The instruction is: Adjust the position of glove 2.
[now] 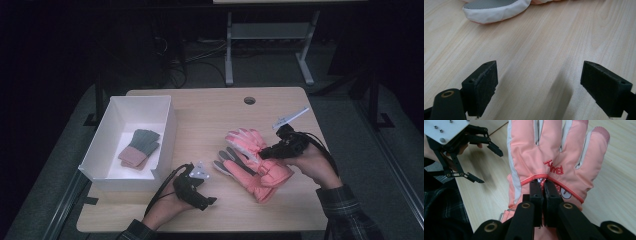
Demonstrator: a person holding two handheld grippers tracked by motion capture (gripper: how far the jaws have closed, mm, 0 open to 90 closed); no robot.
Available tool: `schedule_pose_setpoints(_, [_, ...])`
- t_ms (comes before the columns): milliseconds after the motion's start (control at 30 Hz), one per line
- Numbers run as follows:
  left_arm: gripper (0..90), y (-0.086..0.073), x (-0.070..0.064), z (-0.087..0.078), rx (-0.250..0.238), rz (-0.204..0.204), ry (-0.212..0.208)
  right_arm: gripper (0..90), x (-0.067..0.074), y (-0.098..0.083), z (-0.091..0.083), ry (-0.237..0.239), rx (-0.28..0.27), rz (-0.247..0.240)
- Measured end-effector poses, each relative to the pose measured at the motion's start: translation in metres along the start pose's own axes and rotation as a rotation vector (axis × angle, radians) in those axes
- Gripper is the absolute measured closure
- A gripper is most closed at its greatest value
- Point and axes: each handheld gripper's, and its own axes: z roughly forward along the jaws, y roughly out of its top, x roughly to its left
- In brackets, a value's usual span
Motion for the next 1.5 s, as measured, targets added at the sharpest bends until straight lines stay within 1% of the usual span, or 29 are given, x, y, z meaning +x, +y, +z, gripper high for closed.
schedule_pose_setpoints(267, [13.9,0.0,-0.001,0.001,0.003,0.003,0.0,87.1,0.008,0.003,0.013,0.016,0.034,-0.033])
schedule_pose_setpoints(467, [13.9,0.0,-0.001,0.001,0.002,-0.001,-0.002,87.1,0.01,0.003,0.022,0.017,0.064,-0.032])
schedule_pose_setpoints(567, [13.9,0.0,-0.001,0.001,0.005,0.005,-0.002,87.0,0.01,0.003,0.03,0.014,0.079,-0.037])
schedule_pose_setpoints(633, [13.9,0.0,-0.002,0.001,0.002,0.001,-0.002,87.0,0.011,0.003,0.033,0.014,0.093,-0.038])
schedule_pose_setpoints(833, [13.9,0.0,-0.001,0.001,0.002,0.001,-0.001,87.0,0.013,0.005,0.045,-0.008,0.126,-0.05])
schedule_pose_setpoints(867, [13.9,0.0,-0.001,0.001,0.002,0.001,-0.002,87.0,0.013,0.004,0.048,-0.012,0.13,-0.049])
schedule_pose_setpoints(900, [13.9,0.0,-0.001,0.001,0.016,0.015,-0.001,87.0,0.013,0.004,0.05,-0.016,0.14,-0.046])
schedule_pose_setpoints(1067, [13.9,0.0,-0.001,0.0,0.023,0.022,-0.001,86.9,0.011,0.0,0.065,-0.042,0.177,-0.036])
schedule_pose_setpoints(1133, [13.9,0.0,-0.002,0.001,0.018,0.015,-0.003,86.7,0.011,-0.001,0.068,-0.047,0.188,-0.033])
schedule_pose_setpoints(1200, [13.9,0.0,-0.001,0.002,0.024,0.022,-0.003,86.7,0.011,-0.002,0.072,-0.048,0.196,-0.031])
schedule_pose_setpoints(1300, [13.9,0.001,-0.002,0.002,0.02,0.017,-0.005,84.7,0.011,-0.003,0.073,-0.045,0.192,-0.033])
schedule_pose_setpoints(1367, [14.4,0.001,-0.002,0.001,0.028,0.027,0.002,78.5,0.01,-0.003,0.069,-0.03,0.167,-0.035])
schedule_pose_setpoints(1400, [14.9,0.001,-0.002,0.002,0.017,0.011,0.002,75.4,0.01,-0.003,0.065,-0.017,0.15,-0.032])
schedule_pose_setpoints(1433, [15.4,0.002,-0.002,0.001,0.017,0.012,-0.001,73.4,0.01,-0.003,0.062,-0.012,0.137,-0.03])
schedule_pose_setpoints(1467, [16.6,0.002,-0.002,0.0,0.009,0.004,-0.001,70.3,0.011,-0.002,0.058,-0.009,0.122,-0.03])
schedule_pose_setpoints(1500, [19.0,0.002,-0.002,-0.001,-0.011,-0.017,0.0,67.7,0.011,-0.001,0.051,-0.019,0.099,-0.031])
